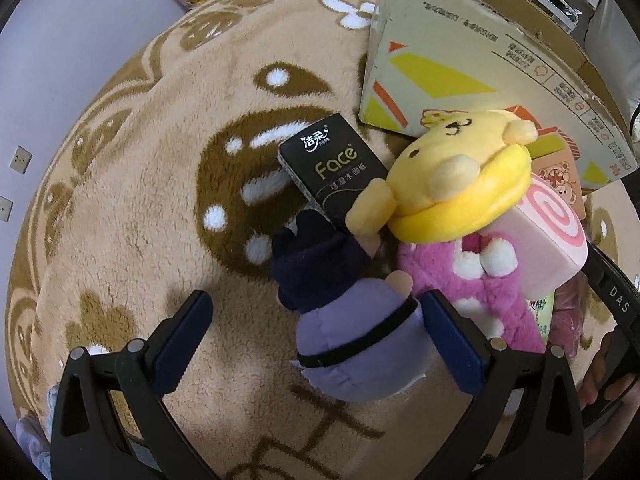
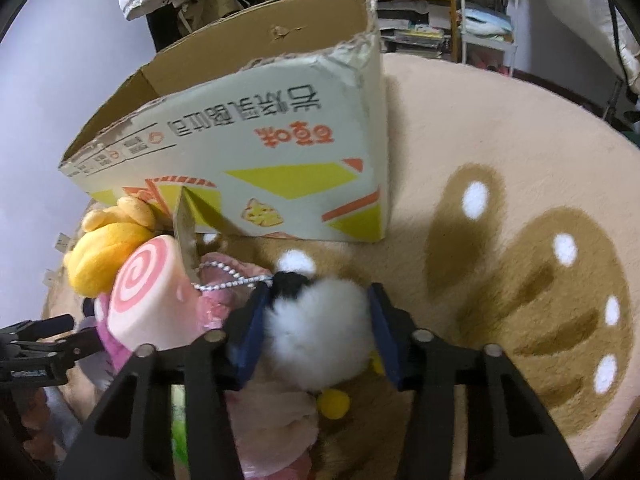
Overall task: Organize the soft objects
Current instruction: 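Grasp the purple plush doll with the left tool while the right tool grasps the white pom-pom toy, then lift the purple doll with the left tool while the right tool carries the pom-pom over the box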
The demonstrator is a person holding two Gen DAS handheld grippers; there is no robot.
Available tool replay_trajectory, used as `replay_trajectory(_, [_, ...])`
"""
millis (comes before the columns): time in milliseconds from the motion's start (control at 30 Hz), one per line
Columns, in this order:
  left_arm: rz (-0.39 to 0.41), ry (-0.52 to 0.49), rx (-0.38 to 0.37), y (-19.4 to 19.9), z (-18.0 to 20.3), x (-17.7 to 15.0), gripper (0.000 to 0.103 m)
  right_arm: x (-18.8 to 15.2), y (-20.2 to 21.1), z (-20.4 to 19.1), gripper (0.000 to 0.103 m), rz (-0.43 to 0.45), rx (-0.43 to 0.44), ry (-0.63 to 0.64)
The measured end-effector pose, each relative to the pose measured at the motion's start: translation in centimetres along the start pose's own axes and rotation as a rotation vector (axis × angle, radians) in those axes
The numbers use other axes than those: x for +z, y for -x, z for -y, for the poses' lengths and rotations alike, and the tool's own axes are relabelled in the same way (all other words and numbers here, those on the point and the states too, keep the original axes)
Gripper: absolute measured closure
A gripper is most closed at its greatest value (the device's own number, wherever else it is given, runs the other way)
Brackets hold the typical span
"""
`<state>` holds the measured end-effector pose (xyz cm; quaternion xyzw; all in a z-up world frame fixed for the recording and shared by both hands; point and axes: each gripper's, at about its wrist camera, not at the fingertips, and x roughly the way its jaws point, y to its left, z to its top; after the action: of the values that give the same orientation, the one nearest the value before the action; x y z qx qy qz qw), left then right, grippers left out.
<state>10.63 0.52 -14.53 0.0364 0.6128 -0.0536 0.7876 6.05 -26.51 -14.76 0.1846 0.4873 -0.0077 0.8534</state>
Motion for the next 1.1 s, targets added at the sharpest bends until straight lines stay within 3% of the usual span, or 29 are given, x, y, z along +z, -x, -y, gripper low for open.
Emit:
replay_trajectory(200, [0.005,0.007,0.002,1.4,0.1,-1.1,0.003,-0.6,0.0,-0.5,0.064,-0.006,0.01,0.014])
replay_trajectory(667, [-0.055,-0.023,-0.043,0.0,1.3,-1.9,0.007,-1.1,-0.2,-0.6,0.062,-0.032,0.015,0.009])
replay_trajectory(867, [-0.081,0.04,-0.184,-0.3,0.9,-2.1,0.039,-1.3,-0.3,0.0,0.068,-0.036,0.021,0.004])
replay_trajectory(1100, [-0.038,0.016,-0.156,0.7,1.3,-3.2,0.043,-1.5,0.5,-1.2,0.069,-0.028,-0.006,0.036])
